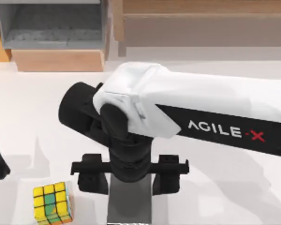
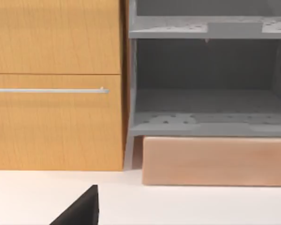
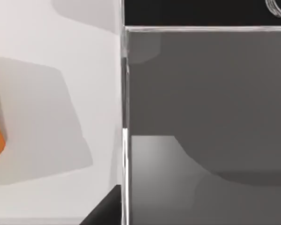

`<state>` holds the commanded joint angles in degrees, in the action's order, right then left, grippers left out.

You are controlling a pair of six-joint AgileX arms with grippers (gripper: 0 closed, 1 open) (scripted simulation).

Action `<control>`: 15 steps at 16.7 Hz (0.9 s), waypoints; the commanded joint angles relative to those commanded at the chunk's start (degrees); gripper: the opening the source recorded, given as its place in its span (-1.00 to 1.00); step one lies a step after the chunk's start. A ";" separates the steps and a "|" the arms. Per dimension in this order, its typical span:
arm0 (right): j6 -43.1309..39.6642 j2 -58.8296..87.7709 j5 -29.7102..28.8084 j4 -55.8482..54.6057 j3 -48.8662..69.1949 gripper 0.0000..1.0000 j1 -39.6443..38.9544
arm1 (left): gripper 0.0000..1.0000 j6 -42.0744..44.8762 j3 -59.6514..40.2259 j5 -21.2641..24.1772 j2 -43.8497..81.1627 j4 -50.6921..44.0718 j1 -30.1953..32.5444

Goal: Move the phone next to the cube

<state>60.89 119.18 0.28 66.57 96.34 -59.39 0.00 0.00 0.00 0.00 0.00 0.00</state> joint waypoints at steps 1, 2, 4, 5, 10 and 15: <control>0.11 0.09 0.47 -0.26 -0.14 -1.00 -0.10 | 1.00 0.00 0.00 0.00 0.00 0.00 0.00; 0.22 0.17 1.04 -0.57 -0.31 -1.00 -0.21 | 1.00 0.00 0.00 0.00 0.00 0.00 0.00; 0.44 0.33 2.40 -1.27 -0.73 -1.00 -0.44 | 1.00 0.00 0.00 0.00 0.00 0.00 0.00; 0.54 0.39 3.18 -1.65 -0.97 -1.00 -0.55 | 1.00 0.00 0.00 0.00 0.00 0.00 0.00; 0.84 0.57 6.86 -3.81 -2.44 -1.00 -0.85 | 1.00 0.00 0.00 0.00 0.00 0.00 0.00; 0.75 0.63 7.09 -6.44 -4.03 -1.00 -0.70 | 1.00 0.00 0.00 0.00 0.00 0.00 0.00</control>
<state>61.63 119.80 7.37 60.13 92.32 -60.09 0.00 0.00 0.00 0.00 0.00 0.00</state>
